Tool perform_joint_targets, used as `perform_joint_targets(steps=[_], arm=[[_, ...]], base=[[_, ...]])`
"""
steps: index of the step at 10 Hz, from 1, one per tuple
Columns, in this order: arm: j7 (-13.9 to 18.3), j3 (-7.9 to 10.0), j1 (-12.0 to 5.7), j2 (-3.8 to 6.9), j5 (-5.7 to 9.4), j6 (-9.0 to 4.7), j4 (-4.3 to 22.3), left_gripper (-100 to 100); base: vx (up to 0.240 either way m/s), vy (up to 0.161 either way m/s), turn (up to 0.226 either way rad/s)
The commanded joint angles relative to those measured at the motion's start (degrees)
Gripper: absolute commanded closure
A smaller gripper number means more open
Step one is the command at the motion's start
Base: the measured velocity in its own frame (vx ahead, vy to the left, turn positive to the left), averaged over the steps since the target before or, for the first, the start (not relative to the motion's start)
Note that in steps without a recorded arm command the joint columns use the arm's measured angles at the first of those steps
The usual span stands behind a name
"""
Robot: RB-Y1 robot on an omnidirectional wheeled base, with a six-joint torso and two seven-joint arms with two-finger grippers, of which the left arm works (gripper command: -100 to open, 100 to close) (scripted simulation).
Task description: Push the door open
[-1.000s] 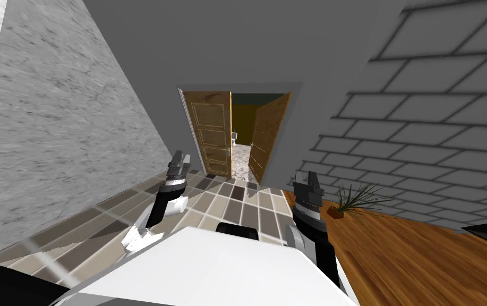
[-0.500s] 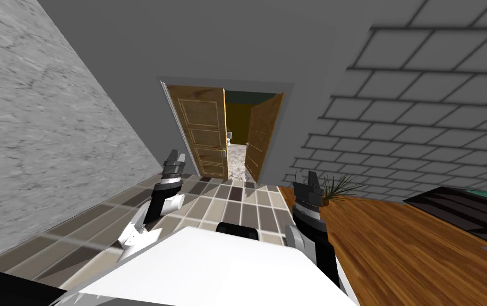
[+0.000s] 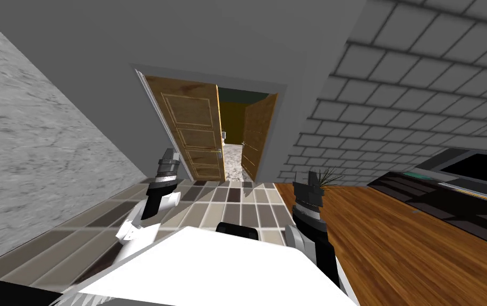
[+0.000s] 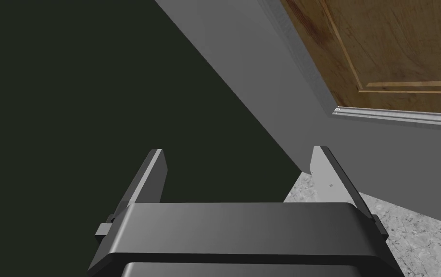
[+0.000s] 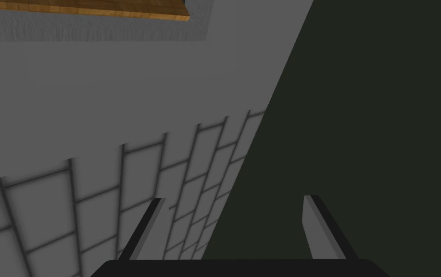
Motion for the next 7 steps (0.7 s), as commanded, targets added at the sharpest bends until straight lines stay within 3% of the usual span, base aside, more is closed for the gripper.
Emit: perform_joint_targets(steps=[1,7], arm=[[-0.15,1.96,-1.22,0.00,-0.71,0.20,1.15,-100],[-0.30,9.65,-5.73,0.35,-3.08,0.94,5.41,-100]], base=[[0.022,0.101,-0.210],[0.020,0.117,-0.203]])
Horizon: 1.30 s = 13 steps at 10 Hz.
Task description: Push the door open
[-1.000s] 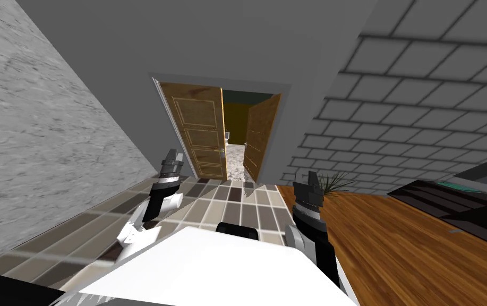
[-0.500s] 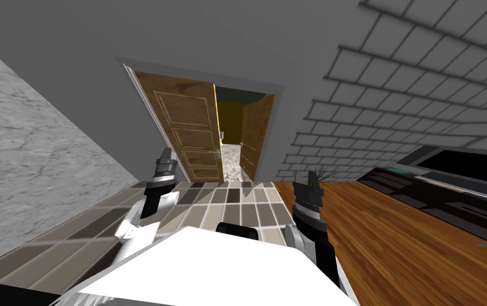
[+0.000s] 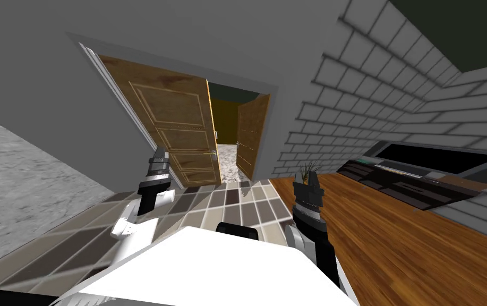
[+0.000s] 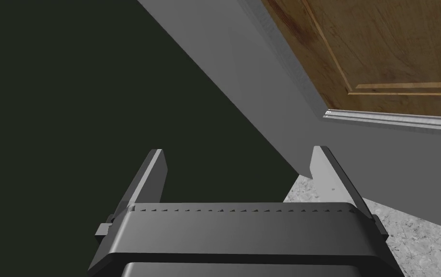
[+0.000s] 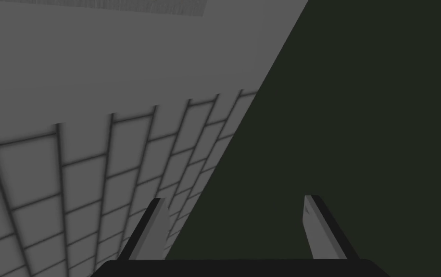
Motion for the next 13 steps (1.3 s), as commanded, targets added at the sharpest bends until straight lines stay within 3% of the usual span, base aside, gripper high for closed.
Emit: perform_joint_targets(steps=[1,13], arm=[[0.02,2.29,-1.24,0.17,-0.62,0.17,1.34,-100],[-0.29,18.62,-10.82,0.34,-5.66,1.76,10.41,-100]], base=[[0.023,0.123,-0.226],[-0.003,0.117,-0.208]])
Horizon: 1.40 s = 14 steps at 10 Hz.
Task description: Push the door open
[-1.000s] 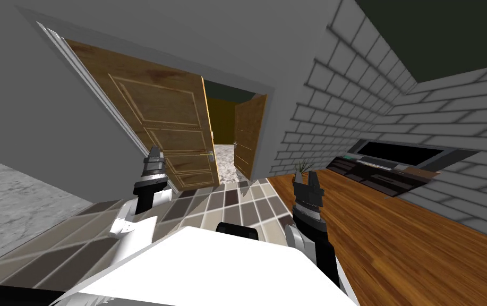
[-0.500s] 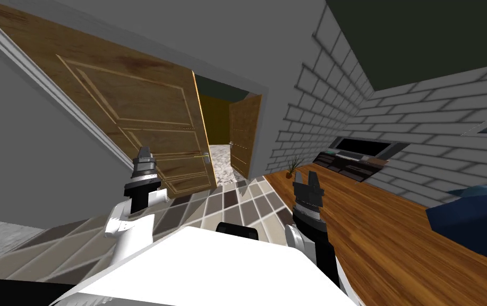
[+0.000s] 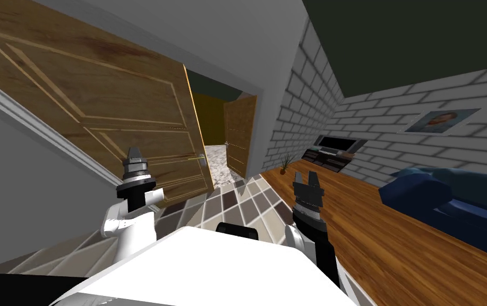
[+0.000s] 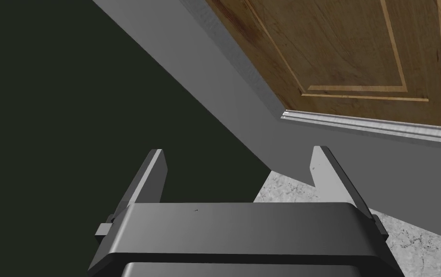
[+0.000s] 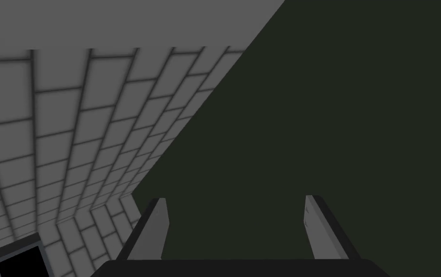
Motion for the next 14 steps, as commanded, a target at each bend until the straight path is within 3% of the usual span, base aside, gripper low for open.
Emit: perform_joint_targets(steps=[1,14], arm=[[0.17,2.35,-0.97,-0.04,-0.59,0.25,1.03,-100],[-0.17,19.92,-11.27,-0.69,-6.02,1.95,10.78,-100]], base=[[-0.025,0.119,-0.218],[-0.037,0.113,-0.209]])
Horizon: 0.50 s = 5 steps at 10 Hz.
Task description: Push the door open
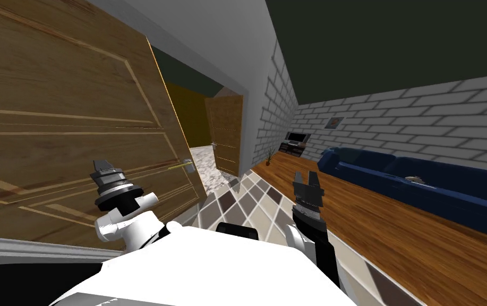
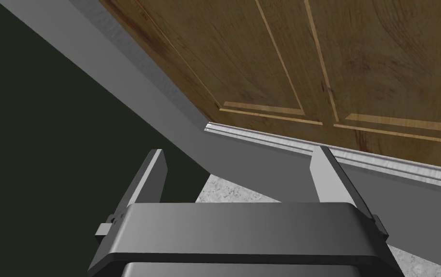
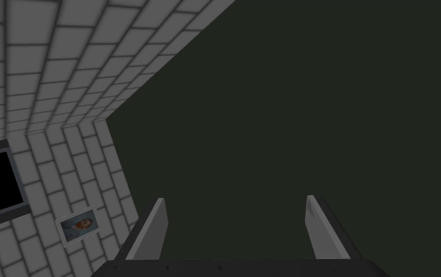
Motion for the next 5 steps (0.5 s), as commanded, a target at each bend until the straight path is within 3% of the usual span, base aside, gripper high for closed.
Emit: perform_joint_targets(steps=[1,5], arm=[[0.00,2.03,-1.25,-0.22,-0.71,0.55,0.79,-100],[-0.09,7.06,-4.20,-0.61,-2.26,1.03,3.58,-100]], base=[[-0.050,0.096,-0.195],[-0.056,0.094,-0.206]])
